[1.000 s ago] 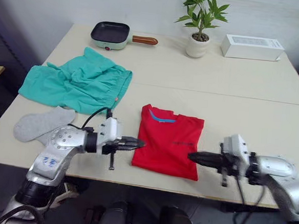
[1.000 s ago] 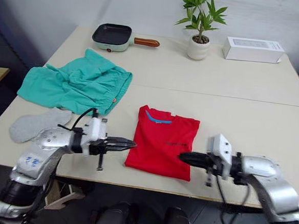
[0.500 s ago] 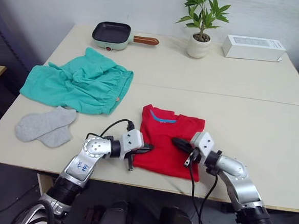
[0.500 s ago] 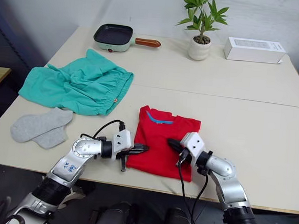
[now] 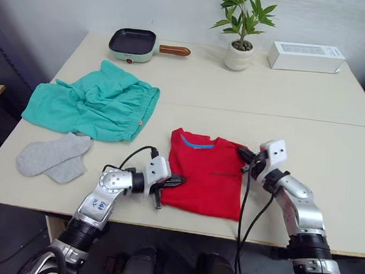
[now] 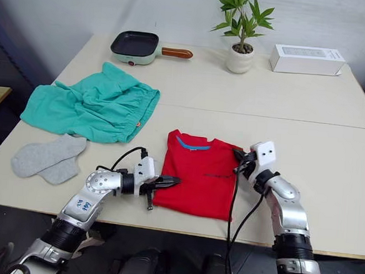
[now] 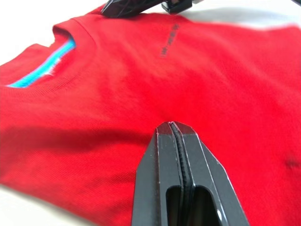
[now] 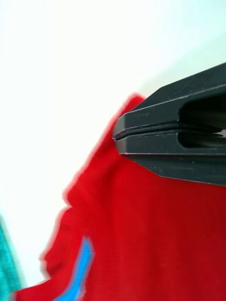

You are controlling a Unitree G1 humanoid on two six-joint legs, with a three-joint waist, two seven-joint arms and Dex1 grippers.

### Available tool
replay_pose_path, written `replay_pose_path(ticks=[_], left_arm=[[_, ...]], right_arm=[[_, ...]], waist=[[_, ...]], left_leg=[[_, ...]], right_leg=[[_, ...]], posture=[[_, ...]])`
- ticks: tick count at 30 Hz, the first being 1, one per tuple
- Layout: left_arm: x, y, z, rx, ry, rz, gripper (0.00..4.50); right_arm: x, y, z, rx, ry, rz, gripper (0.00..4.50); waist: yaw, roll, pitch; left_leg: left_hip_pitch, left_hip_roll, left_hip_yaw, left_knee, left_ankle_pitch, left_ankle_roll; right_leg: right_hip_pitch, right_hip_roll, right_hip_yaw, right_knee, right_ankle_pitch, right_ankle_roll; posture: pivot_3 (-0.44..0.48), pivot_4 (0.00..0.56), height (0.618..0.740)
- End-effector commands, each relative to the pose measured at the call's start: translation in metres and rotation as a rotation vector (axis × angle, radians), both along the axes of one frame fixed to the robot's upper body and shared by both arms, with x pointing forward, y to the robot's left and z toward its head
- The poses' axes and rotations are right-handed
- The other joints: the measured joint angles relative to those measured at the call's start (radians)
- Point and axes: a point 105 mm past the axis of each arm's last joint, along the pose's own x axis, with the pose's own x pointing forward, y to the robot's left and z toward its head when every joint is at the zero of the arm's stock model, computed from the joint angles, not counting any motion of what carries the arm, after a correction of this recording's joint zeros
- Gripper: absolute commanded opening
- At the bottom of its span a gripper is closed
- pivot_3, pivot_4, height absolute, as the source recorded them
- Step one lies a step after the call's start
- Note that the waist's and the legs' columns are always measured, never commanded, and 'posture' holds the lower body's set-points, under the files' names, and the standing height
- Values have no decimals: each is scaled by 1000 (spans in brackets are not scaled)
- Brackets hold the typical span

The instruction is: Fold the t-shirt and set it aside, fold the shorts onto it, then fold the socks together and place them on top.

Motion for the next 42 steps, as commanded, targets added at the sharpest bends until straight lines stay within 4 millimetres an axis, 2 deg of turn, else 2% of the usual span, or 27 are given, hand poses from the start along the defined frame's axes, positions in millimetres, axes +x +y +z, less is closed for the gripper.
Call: replay_pose_path(ticks=[1,3,5,8,11,15,19,21,23,25,29,30,32,34,38,42], left_arm=[[10,-1,33,-123,-49,7,19],[20,-5,42,-140,-69,25,19],[29,-9,43,-122,-86,42,19],[42,-17,31,-50,-111,57,19],[56,-19,17,-17,-91,111,19],[70,-15,0,48,-74,202,19],[72,-8,-7,59,-51,246,19],[70,-5,-4,20,-53,254,19],[62,-10,25,-208,-44,215,19],[50,-14,41,-305,-67,134,19],[20,-25,31,-209,-57,-51,19],[16,-25,19,-142,-26,-71,19],[12,-21,-1,-40,11,-78,19],[9,-16,-10,1,36,-81,19],[4,-2,-17,61,49,-93,19],[3,14,-9,34,71,-87,19]], right_arm=[[-10,12,42,-3,-138,141,0],[-19,32,43,-63,-156,246,0],[-22,47,39,-85,-163,283,0],[-21,73,17,-167,-148,323,0],[-16,84,1,-177,-133,322,0],[-1,67,-21,-190,-74,237,0],[18,35,-24,-152,-23,74,0],[25,22,-24,-133,-8,4,0],[28,14,-22,-133,-6,-36,0],[28,14,-20,-123,-6,-36,0],[25,22,-16,-103,-20,6,0],[25,21,-13,-92,-22,1,0],[23,18,-6,-63,-28,-3,0],[21,12,0,-49,-27,-5,0],[14,-6,12,-85,-22,9,0],[-2,-23,29,-51,10,93,0]], waist=[[0,0,0],[1,0,0],[1,0,0],[0,0,0],[0,-1,0],[2,-2,0],[0,-3,0],[-1,-3,-1],[-5,-3,-1],[-8,-3,-1],[-13,-3,-1],[-14,-3,-1],[-18,-3,-1],[-22,-3,0],[-23,-3,0],[-22,-2,0]], left_leg=[[0,0,0,0,0,0],[0,0,0,0,0,0],[0,0,1,0,0,0],[0,0,2,-1,0,0],[0,0,6,-3,0,1],[-1,-1,11,-3,3,3],[1,-2,11,-3,3,4],[2,-1,11,-3,3,4],[2,-1,11,-3,3,3],[2,-1,11,-5,3,3],[2,-1,12,-7,4,2],[2,-1,12,-7,4,2],[2,-1,13,-8,4,2],[2,-1,14,-9,4,2],[2,-1,14,-10,4,2],[2,-1,13,-11,4,2]], right_leg=[[-1,0,0,0,0,0],[0,0,0,1,0,0],[0,1,0,1,0,0],[-1,2,0,3,0,0],[-4,3,-2,4,0,0],[-7,5,-1,5,1,1],[-6,1,1,4,2,3],[-6,0,1,3,2,3],[-6,-1,2,3,2,3],[-6,-1,4,3,1,3],[-7,0,5,4,1,3],[-7,1,5,4,1,3],[-7,1,4,3,1,3],[-8,1,3,3,1,3],[-8,0,5,3,1,3],[-9,0,10,0,1,2]], posture=[[0,150,740],[0,150,740],[0,150,740],[0,150,740],[0,150,740],[0,150,740],[0,150,740],[0,150,740],[0,150,740],[0,150,740],[0,150,740],[0,150,740],[0,150,740],[0,150,740],[0,150,740],[0,150,740]])
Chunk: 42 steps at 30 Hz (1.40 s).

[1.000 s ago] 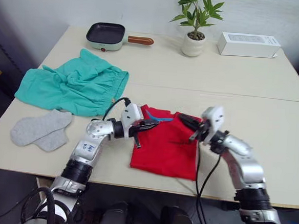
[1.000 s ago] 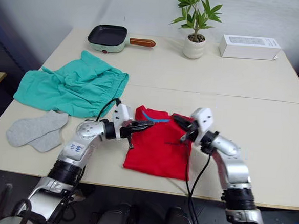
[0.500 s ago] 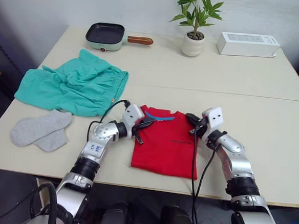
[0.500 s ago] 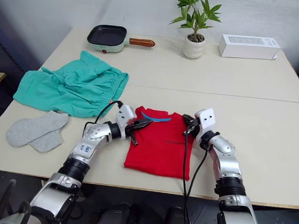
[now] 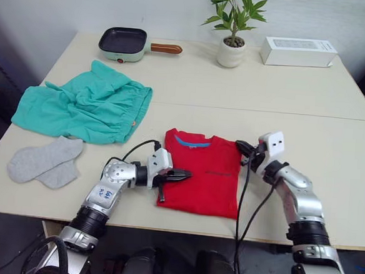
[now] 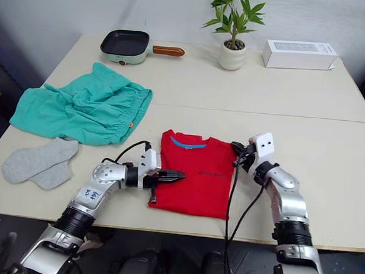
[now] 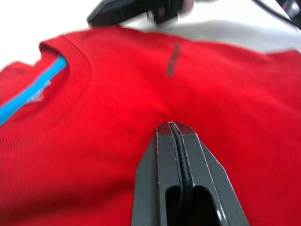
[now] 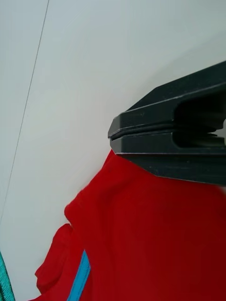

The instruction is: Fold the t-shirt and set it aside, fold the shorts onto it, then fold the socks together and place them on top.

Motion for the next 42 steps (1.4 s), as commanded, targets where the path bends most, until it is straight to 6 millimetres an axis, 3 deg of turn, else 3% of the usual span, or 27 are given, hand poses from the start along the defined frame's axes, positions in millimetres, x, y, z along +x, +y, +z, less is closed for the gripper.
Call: replay_pose_path(ticks=[1,2,6,15,24,27,30,41,42], left_arm=[[-2,10,6,-32,6,-4,3],[-3,13,9,-42,-8,-10,0],[3,21,20,-75,-45,-3,0],[7,14,17,-84,-73,-11,0],[7,9,9,-59,-90,-26,0],[7,9,8,-57,-97,-24,0],[8,8,8,-61,-102,-22,0],[7,11,17,-83,-98,-32,0],[4,11,18,-97,-67,-47,0]], right_arm=[[-17,-14,27,78,27,83,167],[-23,-19,28,95,74,105,362],[-68,-33,19,213,535,241,1579],[-90,7,-5,230,864,364,4488],[-78,55,-15,274,939,408,4488],[-80,62,-24,238,964,403,4488],[-80,61,-31,215,975,378,3909],[-79,63,-37,243,976,341,170],[-79,62,-37,253,981,330,40]], waist=[[0,0,0],[0,0,0],[5,1,1],[0,0,1],[-4,-3,-1],[-1,-4,-2],[-1,-5,-2],[-2,-8,-4],[-1,-10,-5]], left_leg=[[0,0,0,0,0,0],[0,0,0,0,0,0],[-1,0,-1,0,-1,1],[-1,1,0,0,-2,1],[0,2,1,0,-3,0],[0,2,1,0,-3,-1],[0,2,1,0,-3,-1],[0,2,1,-1,-4,-1],[0,2,1,-1,-4,-1]], right_leg=[[0,0,2,-2,0,0],[0,0,2,-2,0,0],[0,-1,2,-3,0,-1],[-1,-1,2,-5,0,-1],[-1,0,3,-4,0,-1],[-1,0,2,-3,0,-1],[-1,0,3,-4,0,-1],[-1,0,3,-4,0,-1],[-1,0,3,-4,0,-1]], posture=[[0,150,740],[0,150,740],[0,150,740],[0,150,740],[0,150,740],[0,150,740],[0,150,740],[0,150,740],[0,150,740]])
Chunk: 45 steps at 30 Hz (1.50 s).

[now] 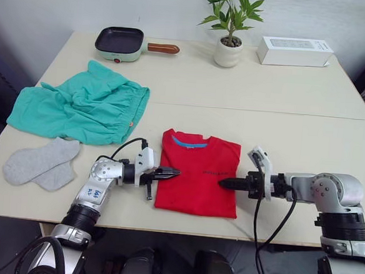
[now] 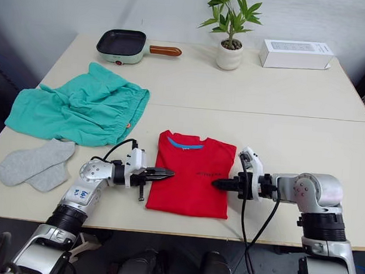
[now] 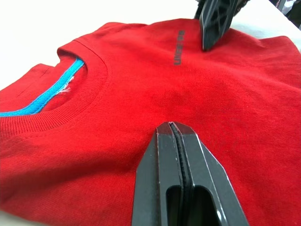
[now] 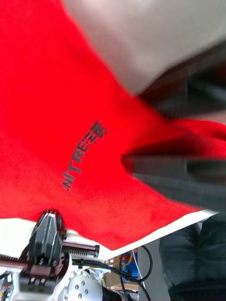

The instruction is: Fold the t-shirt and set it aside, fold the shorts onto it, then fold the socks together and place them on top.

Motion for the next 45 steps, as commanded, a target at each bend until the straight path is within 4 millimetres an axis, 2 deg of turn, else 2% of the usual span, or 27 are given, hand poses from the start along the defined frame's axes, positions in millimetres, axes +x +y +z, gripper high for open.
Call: replay_pose_path(ticks=[1,2,5,9,11,14,17,18,24,30,38,41,43,45], left_arm=[[-5,-1,18,-51,8,-40,0],[-5,-2,22,-75,20,-42,0],[-11,-4,42,-135,27,-70,606],[-24,0,66,-168,16,-100,1830],[-30,3,72,-172,27,-103,2421],[-36,8,81,-163,6,-101,3359],[-41,10,87,-170,-12,-99,4253],[-43,10,88,-170,-12,-99,4466],[-50,19,86,-152,-8,-80,4466],[-51,30,88,-136,-11,-55,4466],[-57,44,77,-67,20,-42,4466],[-59,45,75,-64,23,-47,4466],[-60,46,74,-58,29,-46,4500],[-59,49,73,-53,32,-34,4500]], right_arm=[[-7,0,-14,3,76,-24,40],[-9,-1,-15,3,85,-33,40],[-12,-4,-17,12,91,-54,0],[-3,-25,2,80,65,-151,0],[0,-40,11,115,42,-202,0],[5,-74,22,141,22,-326,0],[6,-104,27,104,-4,-407,0],[7,-120,28,81,-13,-455,0],[-1,-210,22,-96,-55,-668,0],[-8,-261,15,-295,-115,-747,0],[-7,-294,14,-494,-226,-796,0],[-12,-295,12,-480,-215,-772,0],[-13,-291,12,-473,-246,-717,555],[-12,-296,13,-524,-294,-721,1093]], waist=[[1,-3,-2],[1,-3,-2],[4,-4,-3],[3,-4,-2],[4,-4,-2],[6,-3,-2],[9,-3,-2],[9,-3,-2],[11,-2,-1],[5,-2,-1],[2,0,0],[2,0,0],[3,0,0],[2,0,0]], left_leg=[[0,0,0,0,0,0],[0,0,0,0,0,0],[-1,0,-1,0,-1,-2],[-1,0,-1,0,-2,-3],[-2,0,-1,-1,-1,-1],[-3,-1,-1,0,-1,0],[-3,-2,0,0,-1,2],[-3,-2,0,0,-1,2],[-3,-1,2,-1,-1,2],[-1,-1,5,0,-1,2],[-1,0,5,-1,-3,-2],[-1,0,5,-1,-4,-5],[-1,0,5,-1,-4,-5],[-1,0,5,-1,-5,-5]], right_leg=[[0,0,0,0,0,0],[0,0,0,0,0,0],[0,0,0,-1,0,0],[0,0,0,-2,0,0],[0,0,-1,-3,0,0],[0,0,-1,-4,0,0],[0,0,0,-5,0,0],[0,0,0,-6,0,0],[0,1,0,-7,0,0],[0,1,1,-7,0,0],[0,1,2,-7,0,1],[0,1,2,-7,0,1],[0,1,2,-8,0,1],[0,1,2,-8,0,0]], posture=[[0,150,740],[0,150,740],[0,150,740],[0,150,740],[0,150,740],[0,150,740],[0,150,740],[0,150,740],[0,150,740],[0,150,740],[0,150,740],[0,150,740],[0,150,740],[0,150,740]])
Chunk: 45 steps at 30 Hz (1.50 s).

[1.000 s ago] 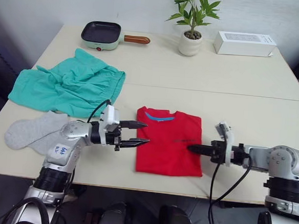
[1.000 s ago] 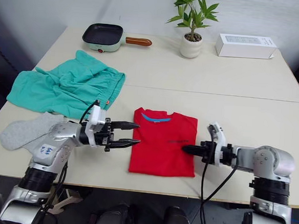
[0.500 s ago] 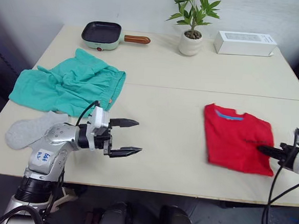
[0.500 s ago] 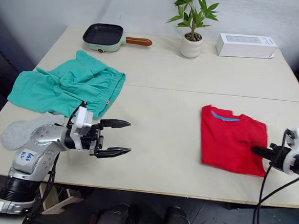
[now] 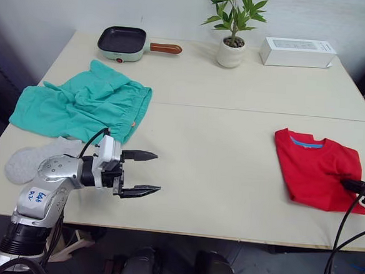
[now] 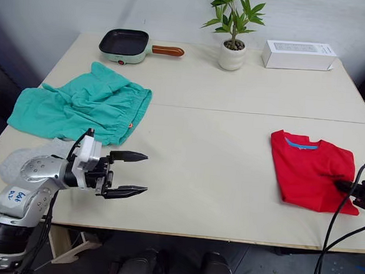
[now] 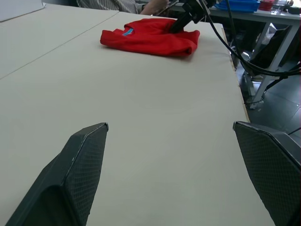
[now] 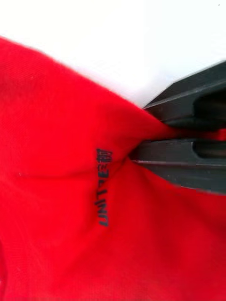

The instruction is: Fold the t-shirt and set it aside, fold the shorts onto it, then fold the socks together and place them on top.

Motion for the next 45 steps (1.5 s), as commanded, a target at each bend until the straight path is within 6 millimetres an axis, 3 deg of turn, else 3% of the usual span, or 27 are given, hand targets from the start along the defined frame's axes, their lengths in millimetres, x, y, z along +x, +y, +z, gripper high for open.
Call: replay_pose_path(ticks=[1,4,9,10,12,16,18,22,24,27,32,34,37,41,45], left_arm=[[-3,4,8,9,-48,3,4500],[-2,11,5,16,-55,44,4500],[1,37,8,2,-72,204,4500],[2,45,8,6,-80,244,4500],[2,57,9,9,-92,305,4500],[-2,95,11,14,-128,487,4500],[-8,113,9,28,-138,578,4500],[-31,154,1,48,-132,782,4500],[-43,171,-4,65,-121,863,4500],[-80,219,-20,78,-79,1118,4500],[-133,262,-49,75,59,1396,4500],[-137,262,-50,51,84,1425,4500],[-122,247,-37,-4,82,1356,4500],[-87,220,-11,-41,37,1190,4500],[-26,171,12,128,-20,910,4500]], right_arm=[[-6,-15,9,-109,-35,-8,1416],[-13,-28,16,-252,-69,1,2438],[-6,-31,78,-490,-383,75,4239],[-1,-24,93,-526,-468,104,4470],[5,-7,106,-573,-544,182,4470],[14,71,117,-624,-712,504,4470],[9,116,110,-585,-791,625,4470],[-13,183,82,-528,-927,861,4470],[-18,195,70,-493,-940,885,4470],[-33,216,38,-520,-917,998,4470],[-44,218,19,-434,-916,969,4470],[-47,216,19,-402,-910,959,4470],[-48,217,21,-316,-893,929,4470],[-49,225,29,-279,-904,921,4470],[-47,241,38,-256,-938,912,4470]], waist=[[-2,1,0],[-2,1,0],[-3,9,5],[-7,10,6],[-13,11,6],[-16,11,7],[-13,11,7],[0,10,7],[4,10,7],[7,7,7],[2,2,7],[4,0,8],[12,-2,7],[26,-2,7],[29,-2,7]], left_leg=[[0,0,0,0,0,0],[0,0,0,0,0,0],[0,0,1,0,0,0],[0,0,1,0,0,0],[2,1,3,0,0,-1],[4,5,3,-1,0,-4],[3,6,2,-1,0,-4],[3,5,2,-2,-1,-2],[2,4,2,-2,-4,-3],[2,2,2,0,-6,1],[3,2,3,0,-7,1],[3,2,2,-1,-10,5],[3,3,1,-1,-10,6],[3,3,1,-2,-10,5],[3,3,1,-2,-7,0]], right_leg=[[0,0,0,0,0,0],[0,0,0,0,0,0],[0,0,1,0,0,0],[0,0,1,0,0,0],[0,0,1,0,0,0],[0,2,0,3,0,0],[-1,3,-1,3,-1,-1],[-1,3,-1,2,-1,-1],[0,1,-1,1,-1,-1],[0,-2,0,0,0,0],[0,-2,2,-2,0,0],[-1,-2,2,-2,-1,-1],[-5,-2,3,-3,-2,-4],[-6,-1,6,-3,-4,-8],[-8,-1,6,-1,-3,-6]], posture=[[0,150,740],[0,150,740],[0,150,740],[0,150,740],[0,150,740],[0,150,740],[0,150,740],[0,150,740],[0,150,740],[0,150,740],[0,150,740],[0,150,740],[0,150,740],[0,150,740],[0,150,740]])
